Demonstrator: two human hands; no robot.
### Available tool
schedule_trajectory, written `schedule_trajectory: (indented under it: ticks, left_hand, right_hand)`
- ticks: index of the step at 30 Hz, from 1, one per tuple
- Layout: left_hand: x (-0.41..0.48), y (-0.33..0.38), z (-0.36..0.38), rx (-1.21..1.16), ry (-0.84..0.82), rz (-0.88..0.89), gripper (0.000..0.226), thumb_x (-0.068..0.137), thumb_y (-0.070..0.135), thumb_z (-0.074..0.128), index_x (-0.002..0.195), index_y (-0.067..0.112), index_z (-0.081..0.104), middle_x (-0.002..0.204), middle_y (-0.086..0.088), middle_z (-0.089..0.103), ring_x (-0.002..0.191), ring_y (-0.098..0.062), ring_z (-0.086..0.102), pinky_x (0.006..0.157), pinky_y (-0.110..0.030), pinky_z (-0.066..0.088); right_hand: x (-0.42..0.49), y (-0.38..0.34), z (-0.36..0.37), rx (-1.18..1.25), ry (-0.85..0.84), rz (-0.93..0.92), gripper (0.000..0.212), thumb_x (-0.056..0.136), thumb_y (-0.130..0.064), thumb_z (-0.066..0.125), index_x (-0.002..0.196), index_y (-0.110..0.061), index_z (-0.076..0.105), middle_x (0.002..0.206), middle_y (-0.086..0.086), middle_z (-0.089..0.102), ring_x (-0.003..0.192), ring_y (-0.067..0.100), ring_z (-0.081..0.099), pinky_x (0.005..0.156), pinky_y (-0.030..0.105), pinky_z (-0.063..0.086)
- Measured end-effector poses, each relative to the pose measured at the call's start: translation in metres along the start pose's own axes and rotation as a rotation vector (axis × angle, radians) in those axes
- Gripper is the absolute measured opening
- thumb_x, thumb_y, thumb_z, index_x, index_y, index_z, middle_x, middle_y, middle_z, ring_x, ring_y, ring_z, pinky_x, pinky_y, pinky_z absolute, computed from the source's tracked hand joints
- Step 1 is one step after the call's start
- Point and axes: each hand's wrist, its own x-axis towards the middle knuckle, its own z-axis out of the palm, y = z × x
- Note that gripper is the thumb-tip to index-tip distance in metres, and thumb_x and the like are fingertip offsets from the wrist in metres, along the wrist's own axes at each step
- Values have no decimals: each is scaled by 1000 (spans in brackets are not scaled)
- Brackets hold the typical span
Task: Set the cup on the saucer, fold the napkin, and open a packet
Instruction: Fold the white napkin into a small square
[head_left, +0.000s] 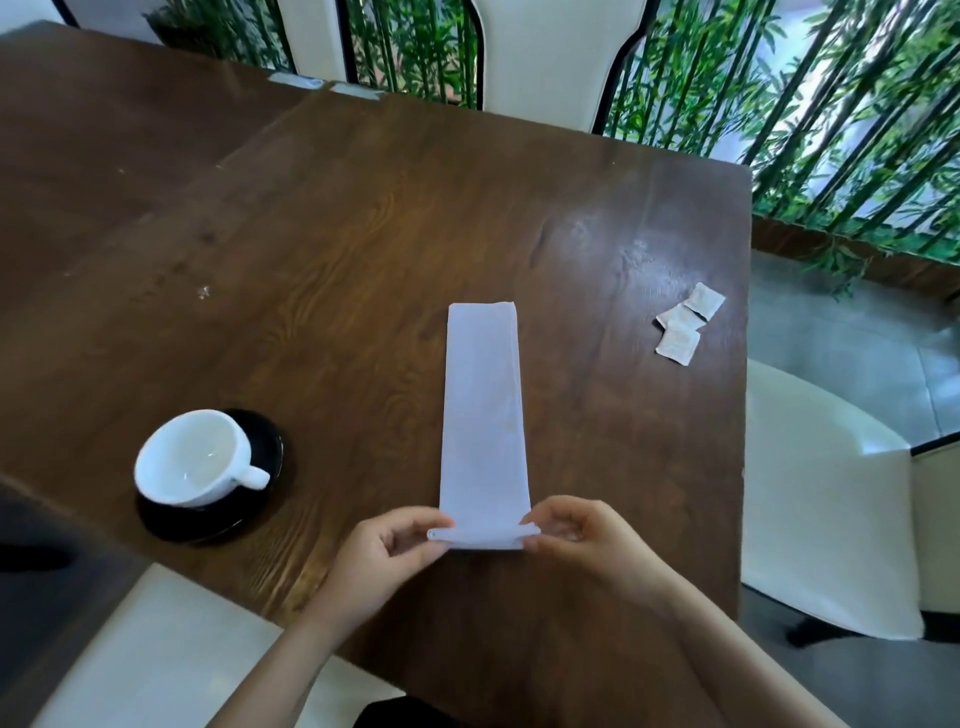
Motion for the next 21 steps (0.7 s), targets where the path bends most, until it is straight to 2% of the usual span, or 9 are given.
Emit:
schedule_trajectory:
  ticks: [2, 4, 7, 9, 12, 14, 16, 18, 21]
  left_hand:
    - [15, 6, -1, 14, 69, 40, 19, 83, 11, 67, 98, 21, 71, 97, 11, 73, 97, -1, 65, 74, -8, 49]
    - [36, 13, -1, 27, 128, 73, 18, 84, 13, 66, 100, 20, 71, 98, 11, 72, 96, 2, 63, 76, -7, 49]
    - [73, 19, 1, 38, 190, 55, 18, 86, 15, 64, 103, 20, 69, 103, 15, 67, 95, 2, 61, 77, -9, 47]
    - [96, 17, 3, 64, 230, 30, 17, 87, 15, 63, 103, 21, 67, 101, 15, 65, 93, 5, 58, 75, -10, 43]
    - [123, 7, 7, 128, 248, 4, 18, 87, 14, 61, 103, 21, 66, 102, 9, 64, 92, -2, 58, 74, -13, 43]
    - [133, 0, 10, 180, 252, 3, 18, 87, 14, 61, 103, 19, 66, 99, 6, 64, 91, -7, 58, 73, -12, 42]
    - [139, -6, 12, 236, 268, 15, 17, 87, 14, 61, 103, 17, 67, 97, 8, 64, 86, -6, 57, 68, -8, 40]
    - [141, -9, 13, 293, 287, 39, 18, 87, 16, 60, 104, 15, 67, 97, 8, 63, 85, -6, 56, 68, -9, 40]
    - [140, -11, 15, 375, 317, 109, 16, 87, 13, 59, 101, 12, 68, 99, 2, 63, 85, -10, 56, 73, -18, 43]
  right_hand:
    - [12, -3, -1, 11, 90, -20, 4, 83, -24, 69, 82, -28, 69, 73, -17, 69, 69, -7, 62, 65, 7, 44]
    - [30, -6, -2, 57, 216, -18, 4, 84, -24, 68, 82, -28, 69, 68, -17, 67, 64, -6, 58, 62, 12, 45]
    - [61, -6, -4, 117, 331, 13, 5, 86, -22, 66, 89, -24, 68, 84, 3, 72, 80, 14, 67, 76, 34, 55]
    - [81, -3, -5, 95, 370, 51, 9, 87, -23, 64, 95, -22, 67, 87, 6, 71, 86, 22, 68, 82, 39, 57]
    - [103, 7, -4, -28, 448, 112, 19, 89, -22, 60, 106, -15, 65, 79, -2, 63, 79, 18, 62, 76, 33, 55]
    - [113, 14, -1, -85, 493, 146, 22, 89, -22, 58, 108, -14, 64, 77, -4, 60, 75, 13, 56, 65, 22, 45]
    - [118, 18, 2, -112, 521, 177, 21, 89, -22, 57, 108, -15, 64, 76, -8, 59, 73, 9, 54, 60, 17, 40]
    - [122, 19, 6, -133, 535, 201, 21, 89, -22, 56, 107, -16, 64, 74, -11, 58, 72, 8, 54, 60, 20, 40]
    - [125, 18, 12, -193, 559, 219, 22, 89, -21, 53, 108, -15, 63, 81, -5, 62, 77, 14, 55, 67, 26, 41]
